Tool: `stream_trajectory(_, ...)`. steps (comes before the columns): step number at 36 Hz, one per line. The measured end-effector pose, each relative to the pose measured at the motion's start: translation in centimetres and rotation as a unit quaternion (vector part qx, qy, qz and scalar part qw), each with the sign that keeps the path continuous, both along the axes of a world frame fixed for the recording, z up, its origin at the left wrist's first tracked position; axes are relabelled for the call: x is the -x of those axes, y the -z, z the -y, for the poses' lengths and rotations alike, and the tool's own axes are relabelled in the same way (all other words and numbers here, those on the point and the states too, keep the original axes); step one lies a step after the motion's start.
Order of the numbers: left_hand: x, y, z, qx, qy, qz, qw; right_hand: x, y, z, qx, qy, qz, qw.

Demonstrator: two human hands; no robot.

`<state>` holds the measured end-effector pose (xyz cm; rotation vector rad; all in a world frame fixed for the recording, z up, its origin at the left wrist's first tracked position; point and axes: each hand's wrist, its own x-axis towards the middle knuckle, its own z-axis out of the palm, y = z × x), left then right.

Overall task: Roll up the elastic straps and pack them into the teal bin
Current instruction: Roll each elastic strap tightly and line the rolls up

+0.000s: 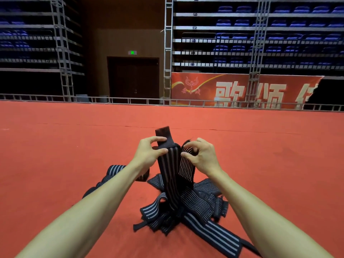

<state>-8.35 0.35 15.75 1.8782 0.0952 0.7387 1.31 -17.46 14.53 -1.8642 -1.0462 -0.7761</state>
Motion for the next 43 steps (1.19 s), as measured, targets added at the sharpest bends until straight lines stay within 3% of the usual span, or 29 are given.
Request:
stream_trajectory(6, -0.6, -0.5, -1.3, 0.0, 0.0, -0.018, 1.0, -2.3, 0.5, 0.6, 0.044, 0.021, -0.024, 0.999)
stream_trajectory(12, -2.8, -0.7, -1.3, -0.041, -0.002, -0.029, 0.999, -6.4, -1.5, 1.9, 0.246, 0.084, -0.081, 0.962)
stream_trajectory(15, -3.7, -0.6, -0.6, -0.049, 0.011, -0.02, 0.999, -6.2, -2.8, 1.8, 0.162, 0.058, -0.107, 0.979)
stream_trajectory(17, -4.0, -0.5, -0.1, -0.044, 0.024, -0.014, 0.999, -5.2, -3.1, 1.6, 0.066, -0.049, -0.154, 0.985)
stream_trajectory(21, -3.8, -1.1, 0.9, -0.054, 0.046, 0.016, 0.997, -3.1, -2.7, 1.0, 0.055, -0.181, -0.191, 0.963)
stream_trajectory(30, -2.0, -4.5, 2.2, -0.043, 0.09, 0.119, 0.988, -1.2, -6.5, -0.2, -0.009, -0.163, -0.121, 0.979)
stream_trajectory(34, -1.1, -4.0, 2.3, -0.024, 0.125, 0.077, 0.989, -0.9, -9.1, -0.2, -0.051, -0.128, -0.11, 0.984)
stream_trajectory(39, -0.4, -2.5, 3.3, -0.12, 0.137, 0.052, 0.982, -0.1, -11.9, 0.2, -0.075, -0.106, -0.08, 0.988)
stream_trajectory(43, 0.2, -1.9, 3.8, -0.114, 0.134, 0.028, 0.984, 0.8, -13.7, 0.5, -0.078, -0.11, -0.071, 0.988)
